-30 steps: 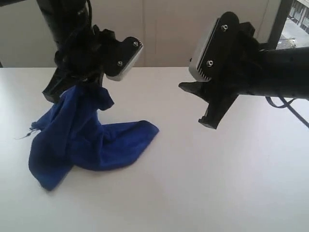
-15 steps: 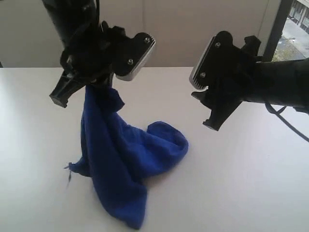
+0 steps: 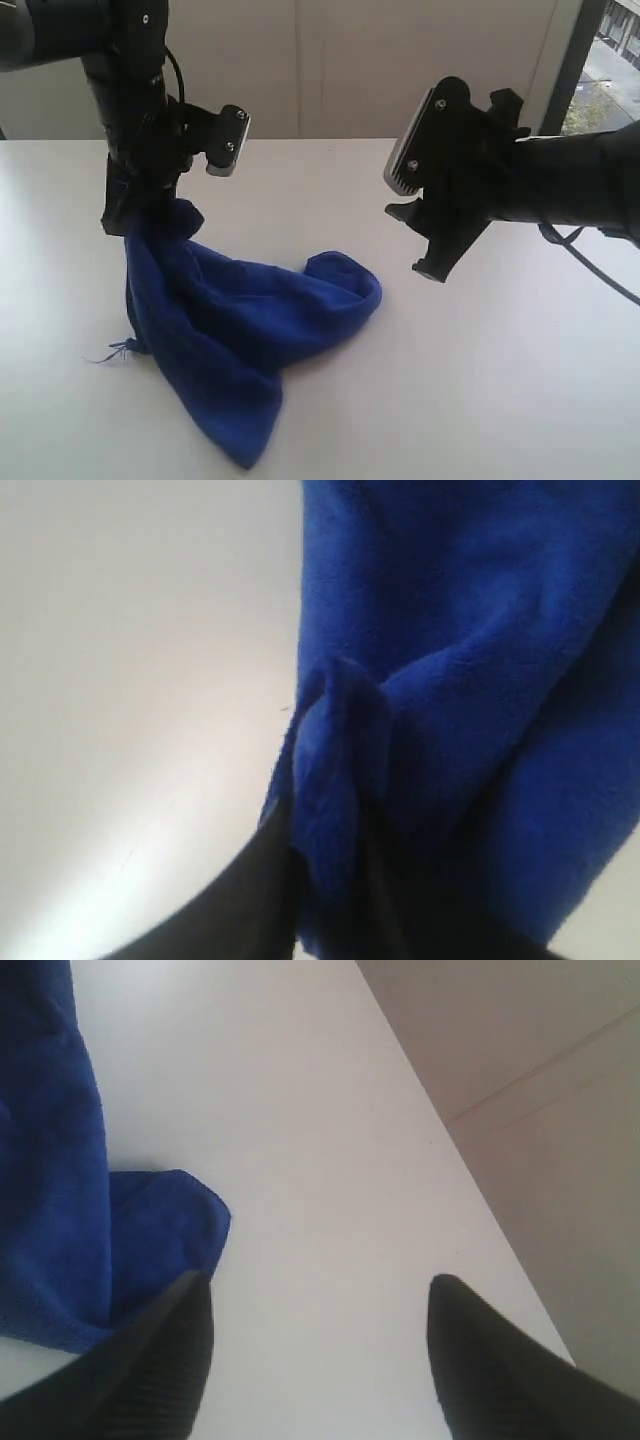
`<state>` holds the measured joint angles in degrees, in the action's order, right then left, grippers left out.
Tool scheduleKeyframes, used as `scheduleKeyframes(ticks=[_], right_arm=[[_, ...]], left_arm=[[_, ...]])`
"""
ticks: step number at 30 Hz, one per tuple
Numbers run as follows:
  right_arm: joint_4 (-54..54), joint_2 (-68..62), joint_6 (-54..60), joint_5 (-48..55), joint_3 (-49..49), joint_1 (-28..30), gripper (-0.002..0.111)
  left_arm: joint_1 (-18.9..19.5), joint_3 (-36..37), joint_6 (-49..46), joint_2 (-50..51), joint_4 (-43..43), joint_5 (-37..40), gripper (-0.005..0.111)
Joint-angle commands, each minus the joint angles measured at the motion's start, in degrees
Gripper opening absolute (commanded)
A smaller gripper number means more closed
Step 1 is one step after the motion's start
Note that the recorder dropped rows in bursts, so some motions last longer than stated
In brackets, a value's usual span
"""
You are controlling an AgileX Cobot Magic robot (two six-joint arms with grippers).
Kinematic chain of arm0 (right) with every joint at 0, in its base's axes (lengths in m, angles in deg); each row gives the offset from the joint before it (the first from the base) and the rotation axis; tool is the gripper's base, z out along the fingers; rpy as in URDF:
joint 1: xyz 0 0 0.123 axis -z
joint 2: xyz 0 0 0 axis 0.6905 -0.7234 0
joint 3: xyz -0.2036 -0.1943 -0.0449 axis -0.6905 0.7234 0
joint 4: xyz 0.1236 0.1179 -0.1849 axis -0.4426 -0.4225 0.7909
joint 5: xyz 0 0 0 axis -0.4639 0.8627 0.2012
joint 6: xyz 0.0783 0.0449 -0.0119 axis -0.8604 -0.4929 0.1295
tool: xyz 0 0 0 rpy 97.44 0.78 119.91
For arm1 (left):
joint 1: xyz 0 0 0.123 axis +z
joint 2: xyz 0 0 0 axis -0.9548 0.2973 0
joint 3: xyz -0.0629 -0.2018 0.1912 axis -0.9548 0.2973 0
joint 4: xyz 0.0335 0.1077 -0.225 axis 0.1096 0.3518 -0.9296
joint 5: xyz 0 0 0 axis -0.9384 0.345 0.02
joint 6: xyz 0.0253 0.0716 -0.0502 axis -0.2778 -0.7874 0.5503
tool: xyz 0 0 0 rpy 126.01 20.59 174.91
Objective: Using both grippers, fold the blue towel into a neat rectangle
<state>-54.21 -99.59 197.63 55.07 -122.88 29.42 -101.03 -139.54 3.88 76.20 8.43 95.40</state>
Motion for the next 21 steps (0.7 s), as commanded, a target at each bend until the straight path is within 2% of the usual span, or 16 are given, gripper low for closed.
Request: scheduleKeyframes(ticks=[1, 4, 9, 14, 18, 21], right_arm=[[-0.3, -0.9, -0.4, 0.9, 0.3, 0.0, 0.059], [-0.2, -1.5, -0.4, 3.0, 0.3, 0.0, 0.057], [4.7, -1.6, -0.4, 6.7, 0.3, 0.0, 0.052], [13.9, -2.0, -0.4, 9.8, 0.3, 0.0, 0.052], [15.0, -2.1, -0.4, 10.3, 0.3, 0.0, 0.052], [15.0, -2.1, -0.4, 10.4, 0.3, 0.0, 0.052]], left_arm=[[0.3, 0.1, 4.6, 0.0, 1.0, -3.1, 0.06], [0.3, 0.1, 9.5, 0.0, 3.4, -5.3, 0.078], [0.1, -0.7, 17.7, 0.0, 4.5, -1.6, 0.079], [-1.0, -1.0, 20.9, -0.9, -6.9, 3.9, 0.079], [-2.1, -1.0, 20.4, -1.3, -19.8, 8.7, 0.079], [-3.7, -0.9, 20.4, -1.3, -26.3, 9.6, 0.076]])
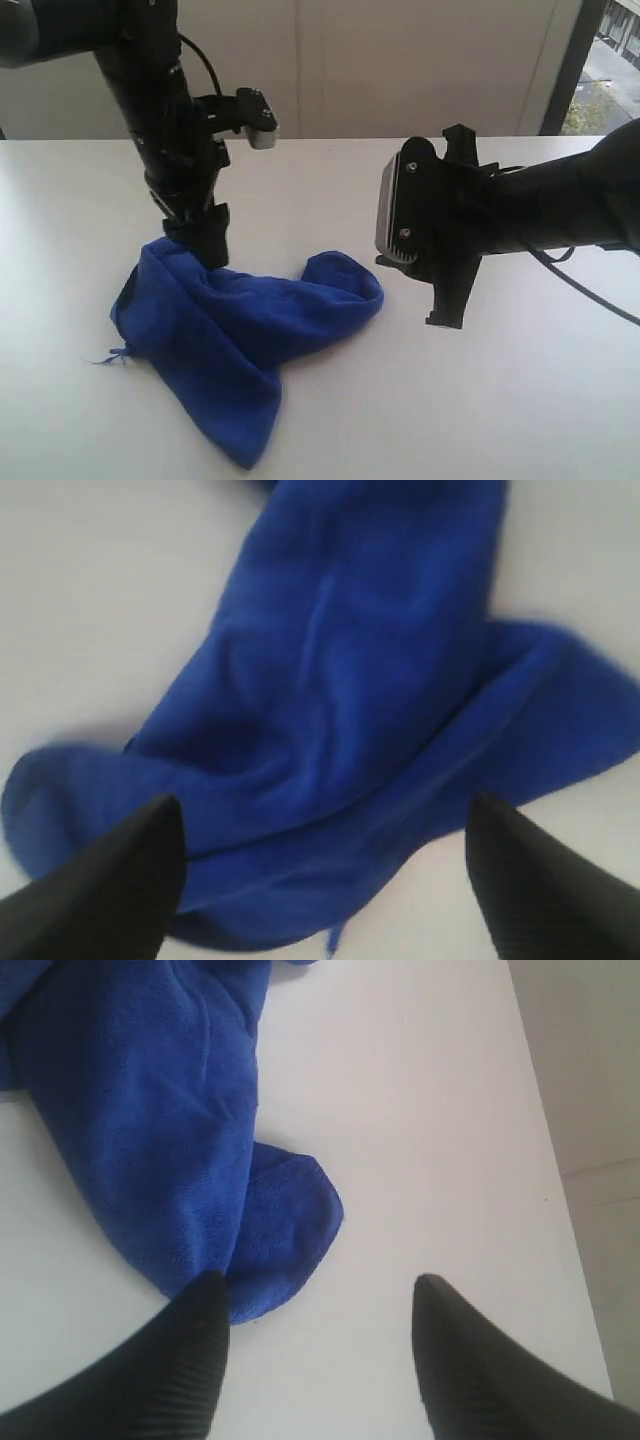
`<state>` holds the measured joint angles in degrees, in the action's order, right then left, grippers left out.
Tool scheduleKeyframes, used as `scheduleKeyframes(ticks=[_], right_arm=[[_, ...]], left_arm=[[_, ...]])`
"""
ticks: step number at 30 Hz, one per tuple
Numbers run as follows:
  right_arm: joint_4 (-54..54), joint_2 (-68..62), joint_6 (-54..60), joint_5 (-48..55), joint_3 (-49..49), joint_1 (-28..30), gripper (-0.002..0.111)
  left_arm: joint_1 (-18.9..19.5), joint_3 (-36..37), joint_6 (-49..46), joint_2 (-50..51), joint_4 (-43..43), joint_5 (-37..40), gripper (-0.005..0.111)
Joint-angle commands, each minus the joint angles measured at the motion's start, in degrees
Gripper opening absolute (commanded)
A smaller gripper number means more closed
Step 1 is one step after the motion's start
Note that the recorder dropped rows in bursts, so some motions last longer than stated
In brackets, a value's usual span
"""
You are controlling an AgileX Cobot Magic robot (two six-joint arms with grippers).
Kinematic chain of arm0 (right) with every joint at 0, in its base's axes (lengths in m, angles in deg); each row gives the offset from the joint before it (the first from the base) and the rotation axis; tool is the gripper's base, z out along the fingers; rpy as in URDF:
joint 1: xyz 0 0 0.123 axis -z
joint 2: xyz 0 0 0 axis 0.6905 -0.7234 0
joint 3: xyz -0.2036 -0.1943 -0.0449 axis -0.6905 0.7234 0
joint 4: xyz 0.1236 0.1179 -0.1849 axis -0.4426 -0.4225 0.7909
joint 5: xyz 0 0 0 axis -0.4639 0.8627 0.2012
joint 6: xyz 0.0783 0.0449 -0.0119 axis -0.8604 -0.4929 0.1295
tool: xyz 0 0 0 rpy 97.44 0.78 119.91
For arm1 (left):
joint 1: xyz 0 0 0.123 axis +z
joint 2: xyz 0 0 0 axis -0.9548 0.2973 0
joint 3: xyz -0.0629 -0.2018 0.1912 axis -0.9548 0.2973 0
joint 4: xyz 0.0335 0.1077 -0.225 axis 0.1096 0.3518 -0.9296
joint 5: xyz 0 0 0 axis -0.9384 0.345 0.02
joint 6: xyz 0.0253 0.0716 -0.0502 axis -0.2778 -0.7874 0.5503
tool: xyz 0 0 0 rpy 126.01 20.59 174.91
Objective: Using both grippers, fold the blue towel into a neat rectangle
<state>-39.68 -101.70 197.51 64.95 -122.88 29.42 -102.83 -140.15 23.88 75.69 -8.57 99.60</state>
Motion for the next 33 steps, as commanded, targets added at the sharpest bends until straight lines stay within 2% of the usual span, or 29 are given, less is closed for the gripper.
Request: scheduleKeyframes(ticks=[1, 5, 10, 12, 15, 17, 18, 21, 22, 24, 27, 33], right_arm=[[0.5, 0.0, -0.3, 0.5, 0.3, 0.0, 0.052], [0.5, 0.0, -0.3, 0.5, 0.3, 0.0, 0.052], [0.5, 0.0, -0.5, 0.6, 0.3, 0.0, 0.052], [0.5, 0.0, -0.5, 0.6, 0.3, 0.0, 0.052], [0.5, 0.0, -0.5, 1.0, 0.3, 0.0, 0.052], [0.5, 0.0, -0.5, 1.0, 0.3, 0.0, 0.052], [0.5, 0.0, -0.5, 1.0, 0.3, 0.0, 0.052], [0.5, 0.0, -0.5, 1.0, 0.3, 0.0, 0.052], [0.5, 0.0, -0.5, 1.0, 0.3, 0.0, 0.052], [0.5, 0.0, -0.5, 1.0, 0.3, 0.0, 0.052], [0.3, 0.0, -0.5, 1.0, 0.3, 0.0, 0.052], [-0.5, -1.3, -0.7, 1.1, 0.3, 0.0, 0.052]], left_arm=[[-2.6, -0.2, 0.4, -0.7, -9.9, 5.4, 0.074], [-5.3, 2.0, 0.2, -0.6, -10.0, 5.4, 0.064], [-7.2, 5.6, -3.8, -0.6, -9.9, 5.4, 0.06], [-7.2, 6.8, -3.8, -0.6, -10.4, 5.4, 0.055], [-7.2, 9.0, -4.1, -0.6, -10.3, 5.4, 0.038], [-7.2, 10.6, -6.4, -0.6, -10.3, 5.2, 0.035], [-7.2, 11.4, -7.4, -0.6, -10.5, 4.7, 0.036], [-7.2, 13.2, -8.8, -0.6, -11.2, 3.3, 0.054], [-7.2, 14.0, -8.8, -0.6, -11.3, 2.7, 0.064], [-7.3, 14.9, -8.8, -0.6, -11.3, 1.4, 0.072], [-7.7, 16.7, -8.8, -0.6, -11.1, 0.7, 0.071], [-12.3, 19.8, -8.8, -0.6, -8.4, -5.6, 0.068]])
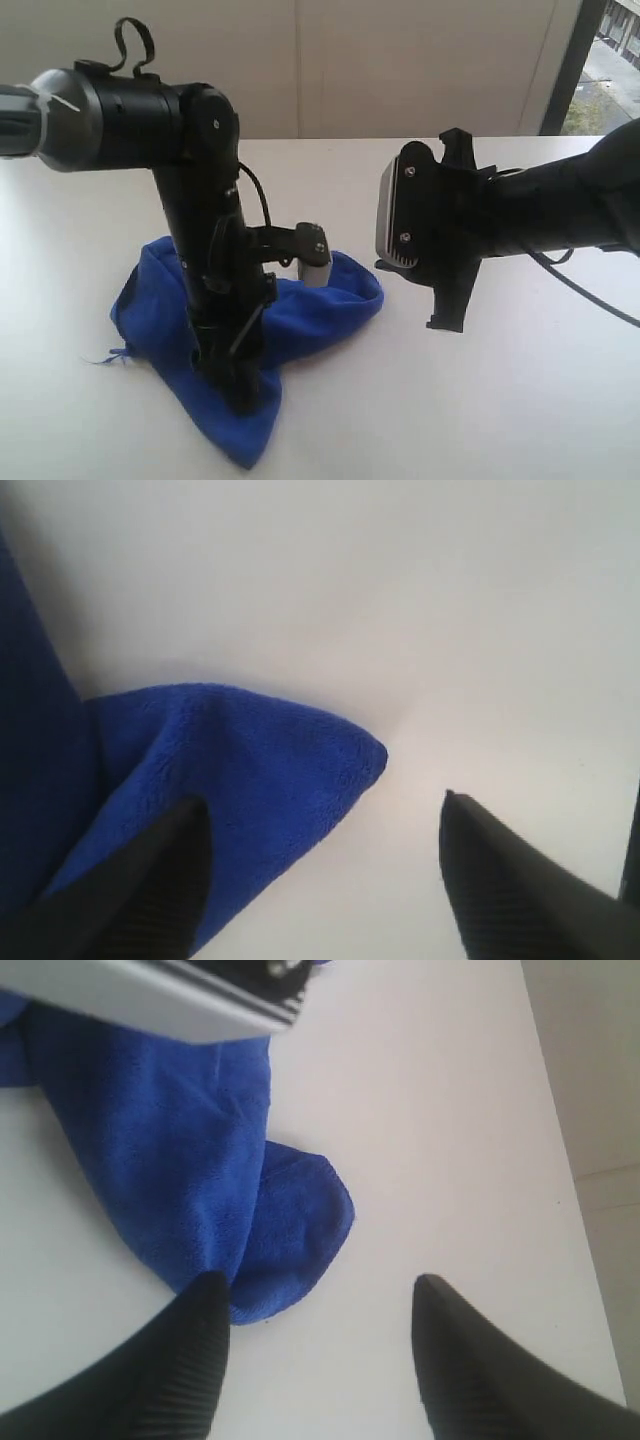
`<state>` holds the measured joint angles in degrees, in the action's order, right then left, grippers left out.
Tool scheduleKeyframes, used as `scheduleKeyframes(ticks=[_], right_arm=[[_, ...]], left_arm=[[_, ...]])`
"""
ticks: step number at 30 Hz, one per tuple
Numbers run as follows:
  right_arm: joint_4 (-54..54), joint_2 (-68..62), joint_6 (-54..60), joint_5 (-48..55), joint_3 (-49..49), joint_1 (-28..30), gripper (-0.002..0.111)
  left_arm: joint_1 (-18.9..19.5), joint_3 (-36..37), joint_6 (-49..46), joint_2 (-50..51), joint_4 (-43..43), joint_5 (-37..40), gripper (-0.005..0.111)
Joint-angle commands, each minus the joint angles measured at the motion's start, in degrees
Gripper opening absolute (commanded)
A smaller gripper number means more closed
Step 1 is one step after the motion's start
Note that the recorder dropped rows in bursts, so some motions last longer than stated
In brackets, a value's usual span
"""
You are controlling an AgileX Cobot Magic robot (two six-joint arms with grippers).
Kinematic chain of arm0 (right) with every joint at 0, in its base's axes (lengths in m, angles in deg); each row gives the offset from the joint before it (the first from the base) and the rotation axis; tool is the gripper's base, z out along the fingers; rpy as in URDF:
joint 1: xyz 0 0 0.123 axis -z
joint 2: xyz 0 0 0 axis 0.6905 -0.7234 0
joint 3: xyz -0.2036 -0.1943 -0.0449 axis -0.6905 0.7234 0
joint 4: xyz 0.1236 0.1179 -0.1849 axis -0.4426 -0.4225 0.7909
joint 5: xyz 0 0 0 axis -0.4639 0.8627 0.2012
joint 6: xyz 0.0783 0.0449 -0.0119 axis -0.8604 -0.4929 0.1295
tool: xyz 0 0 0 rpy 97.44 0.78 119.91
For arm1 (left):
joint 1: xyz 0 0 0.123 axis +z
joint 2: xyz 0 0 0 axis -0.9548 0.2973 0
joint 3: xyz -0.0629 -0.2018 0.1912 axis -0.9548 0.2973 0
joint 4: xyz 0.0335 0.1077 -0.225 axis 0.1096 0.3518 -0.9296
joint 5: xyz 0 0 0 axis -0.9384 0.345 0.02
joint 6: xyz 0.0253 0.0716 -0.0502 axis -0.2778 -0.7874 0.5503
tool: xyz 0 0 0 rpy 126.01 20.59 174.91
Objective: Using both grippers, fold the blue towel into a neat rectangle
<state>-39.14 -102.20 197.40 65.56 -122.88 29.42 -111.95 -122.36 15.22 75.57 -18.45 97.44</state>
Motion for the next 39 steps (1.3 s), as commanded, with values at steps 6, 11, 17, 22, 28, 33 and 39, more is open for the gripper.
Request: scheduleKeyframes(ticks=[6, 11, 17, 22, 28, 33, 39], right_arm=[[-1.3, -1.1, -0.6, 0.8, 0.3, 0.0, 0.052], [-1.5, -1.1, -0.6, 1.0, 0.3, 0.0, 0.052], [-2.4, -1.1, -1.3, 1.0, 0.3, 0.0, 0.052], [-2.4, -1.1, -1.2, 1.4, 0.3, 0.0, 0.052], [-2.4, -1.2, -1.2, 1.5, 0.3, 0.0, 0.052], [-1.9, -4.7, 2.5, 5.1, 0.3, 0.0, 0.052], [1.6, -9.5, 2.5, 4.4, 0.2, 0.0, 0.052]], left_arm=[[-6.7, 4.3, 0.0, -0.5, 7.9, -14.0, 0.068], [-6.8, 6.6, 0.0, -0.5, 11.9, -19.0, 0.068], [-6.8, 9.7, 0.0, -0.5, 13.1, -21.9, 0.068], [-6.8, 10.7, -0.1, -0.5, 14.1, -25.4, 0.064], [-6.8, 10.7, -0.3, -0.5, 14.8, -25.4, 0.037], [-6.8, 10.7, -0.3, -0.5, 15.0, -24.4, 0.016], [-6.8, 10.6, -0.3, -2.0, 17.5, -18.8, 0.0]])
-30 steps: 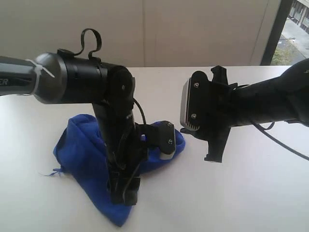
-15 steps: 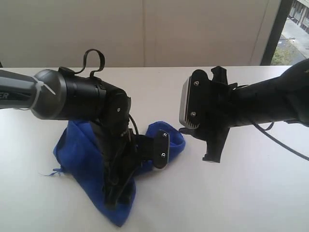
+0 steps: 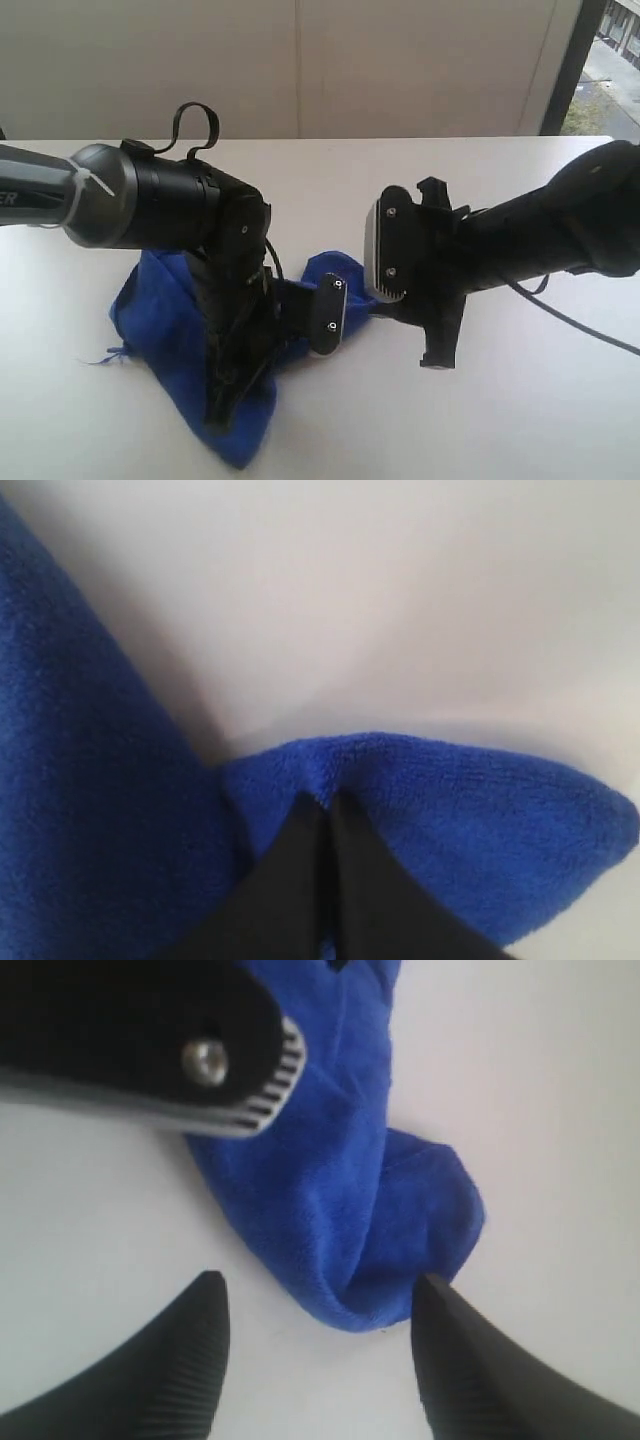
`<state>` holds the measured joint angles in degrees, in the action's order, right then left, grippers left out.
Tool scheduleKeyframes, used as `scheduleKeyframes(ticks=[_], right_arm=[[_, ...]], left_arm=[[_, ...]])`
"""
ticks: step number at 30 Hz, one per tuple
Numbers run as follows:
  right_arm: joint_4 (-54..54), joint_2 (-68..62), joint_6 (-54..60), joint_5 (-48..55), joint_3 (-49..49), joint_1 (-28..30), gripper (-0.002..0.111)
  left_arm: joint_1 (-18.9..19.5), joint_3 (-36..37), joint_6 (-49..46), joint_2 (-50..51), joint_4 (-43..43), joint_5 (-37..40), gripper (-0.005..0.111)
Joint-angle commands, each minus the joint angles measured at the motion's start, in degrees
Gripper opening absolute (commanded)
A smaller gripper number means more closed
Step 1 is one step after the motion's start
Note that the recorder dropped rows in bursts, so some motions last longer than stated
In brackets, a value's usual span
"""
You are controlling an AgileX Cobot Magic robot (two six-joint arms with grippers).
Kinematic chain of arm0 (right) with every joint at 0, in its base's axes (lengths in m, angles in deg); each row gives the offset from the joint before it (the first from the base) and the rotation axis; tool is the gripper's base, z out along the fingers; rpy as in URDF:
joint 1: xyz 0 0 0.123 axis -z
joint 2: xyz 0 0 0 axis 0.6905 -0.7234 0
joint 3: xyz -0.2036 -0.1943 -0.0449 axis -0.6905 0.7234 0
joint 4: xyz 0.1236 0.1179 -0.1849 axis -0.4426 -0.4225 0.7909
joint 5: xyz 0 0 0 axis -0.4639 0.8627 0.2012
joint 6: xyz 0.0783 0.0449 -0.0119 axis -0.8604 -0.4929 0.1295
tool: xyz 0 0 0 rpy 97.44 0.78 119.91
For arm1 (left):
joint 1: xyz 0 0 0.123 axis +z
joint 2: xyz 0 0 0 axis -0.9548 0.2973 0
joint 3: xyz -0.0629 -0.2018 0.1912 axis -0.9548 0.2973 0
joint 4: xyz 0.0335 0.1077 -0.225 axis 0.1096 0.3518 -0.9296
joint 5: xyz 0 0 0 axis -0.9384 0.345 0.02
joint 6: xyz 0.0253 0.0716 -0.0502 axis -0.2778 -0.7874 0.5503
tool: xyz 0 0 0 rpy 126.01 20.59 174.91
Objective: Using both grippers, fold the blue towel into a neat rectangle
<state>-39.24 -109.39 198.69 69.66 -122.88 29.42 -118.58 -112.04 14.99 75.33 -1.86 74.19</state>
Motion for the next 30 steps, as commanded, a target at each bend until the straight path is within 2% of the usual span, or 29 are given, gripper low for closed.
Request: scheduleKeyframes(ticks=[1, 7, 13, 19, 23, 28, 30], right_arm=[[1.7, -2.9, 1.2, 0.1, -0.1, 0.0, 0.052], [3.6, -8.0, 1.2, -1.1, -1.2, -1.3, 0.05], [4.5, -11.0, 1.2, -11.5, -2.0, -5.9, 0.05], [3.9, -14.2, 1.2, -13.4, -5.1, -7.9, 0.047], [3.9, -16.0, 1.0, -14.3, -6.5, -8.0, 0.032], [3.9, -16.1, -3.1, -16.9, -6.6, -8.0, 0.0], [3.9, -15.4, -5.2, -17.5, -6.6, -8.0, 0.0]], left_arm=[[-0.2, 0.3, -0.1, -2.3, 0.9, 4.9, 0.0], [-0.2, 0.3, -0.1, -5.8, 0.9, 5.4, 0.0], [-0.2, 0.3, -0.1, -8.5, 0.9, 5.5, 0.0], [-0.2, 0.3, -0.1, -10.3, 0.9, 6.5, 0.0], [-0.2, 0.3, -0.1, -11.7, 0.9, 9.1, 0.0], [-0.2, 0.3, 0.3, -14.5, 3.0, 11.1, 0.0], [-0.2, 0.3, 0.5, -15.6, 5.0, 12.0, 0.0]])
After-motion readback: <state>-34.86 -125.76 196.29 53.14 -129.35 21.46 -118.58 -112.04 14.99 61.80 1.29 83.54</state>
